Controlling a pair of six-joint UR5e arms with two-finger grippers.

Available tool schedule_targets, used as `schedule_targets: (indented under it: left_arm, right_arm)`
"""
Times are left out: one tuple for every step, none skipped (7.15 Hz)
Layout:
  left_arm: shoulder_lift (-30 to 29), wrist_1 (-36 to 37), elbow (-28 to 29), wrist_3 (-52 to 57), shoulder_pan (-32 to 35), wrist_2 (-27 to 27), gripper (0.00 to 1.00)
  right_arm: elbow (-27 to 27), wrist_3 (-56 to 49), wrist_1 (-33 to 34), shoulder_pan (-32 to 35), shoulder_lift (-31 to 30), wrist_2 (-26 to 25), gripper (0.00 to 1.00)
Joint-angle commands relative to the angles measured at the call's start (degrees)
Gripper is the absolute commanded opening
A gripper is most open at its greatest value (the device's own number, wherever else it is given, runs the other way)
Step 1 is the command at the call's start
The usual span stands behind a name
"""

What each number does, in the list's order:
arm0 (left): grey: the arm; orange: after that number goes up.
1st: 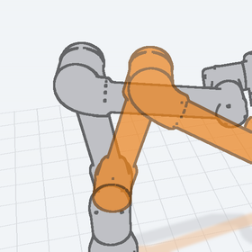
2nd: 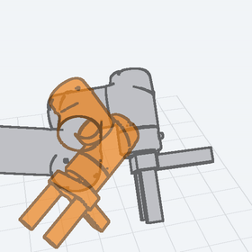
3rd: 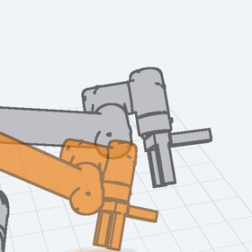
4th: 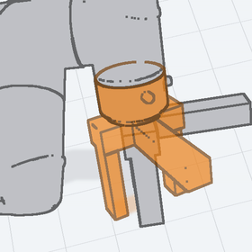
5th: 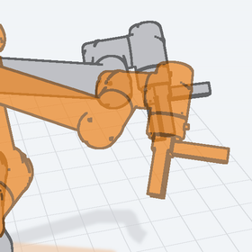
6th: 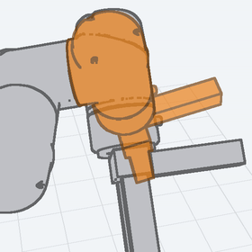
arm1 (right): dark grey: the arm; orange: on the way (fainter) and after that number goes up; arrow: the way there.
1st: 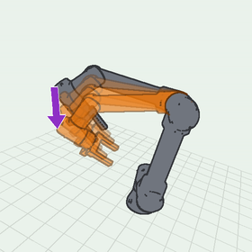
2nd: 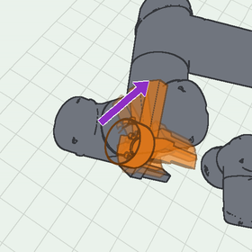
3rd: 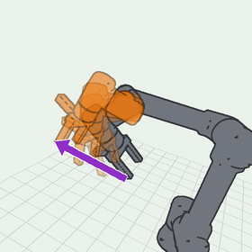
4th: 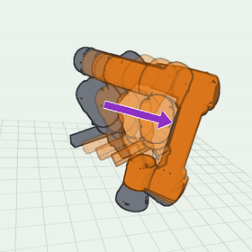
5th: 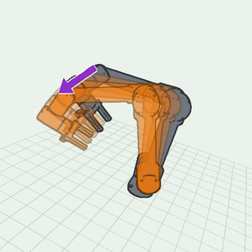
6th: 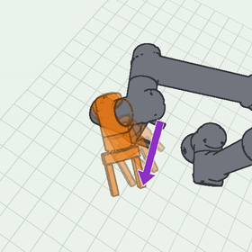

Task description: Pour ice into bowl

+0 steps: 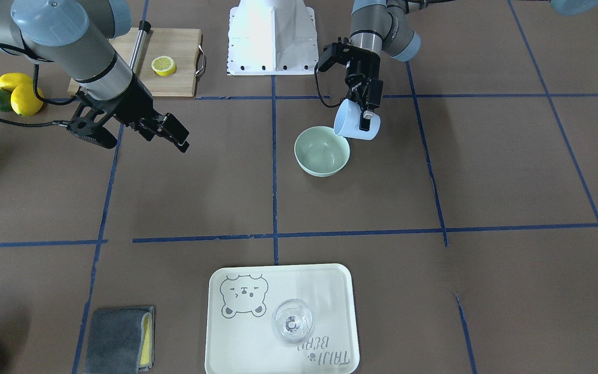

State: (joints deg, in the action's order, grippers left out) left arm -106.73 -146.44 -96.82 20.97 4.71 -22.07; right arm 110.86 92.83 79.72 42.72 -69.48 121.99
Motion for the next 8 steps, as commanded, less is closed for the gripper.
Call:
schedule_targets:
  left_arm:
    - [-2.23, 7.95, -0.12, 7.24, 0.03, 0.1, 0.0]
    - [-2.95, 14.02, -0.12, 7.5, 0.12, 0.1, 0.0]
    - [-2.96, 16.95, -0.47, 9.77, 0.64, 0.1, 0.0]
    - [-2.96, 18.2, -0.21, 13.01, 0.56, 1.4, 0.0]
    - [-2.96, 18.9, -0.03, 13.22, 0.56, 2.02, 0.0]
    - [-2.52, 22.57, -0.03, 14.09, 0.65, 2.12, 0.0]
    - [-2.61, 23.39, 0.05, 14.27, 0.73, 2.12, 0.0]
    - [-2.69, 24.26, -0.03, 15.23, 0.74, 2.21, 0.0]
  right_arm:
    - [0.23, 0.33, 0.0, 0.0, -0.04, 0.09, 1.0]
    - [0.4, 0.51, -0.09, 0.0, -0.22, 0.0, 1.0]
    - [0.32, 0.51, 0.0, 0.0, -0.22, 0.0, 1.0]
    - [0.23, 0.51, -0.09, -0.09, -0.3, 0.09, 1.0]
    - [0.23, 0.51, -0.09, -0.09, -0.31, 0.18, 1.0]
    - [0.23, 0.59, -0.09, -0.09, -0.31, 0.18, 1.0]
    - [0.23, 0.6, -0.09, -0.09, -0.31, 0.18, 1.0]
    - [0.32, 0.6, -0.09, -0.18, -0.31, 0.26, 1.0]
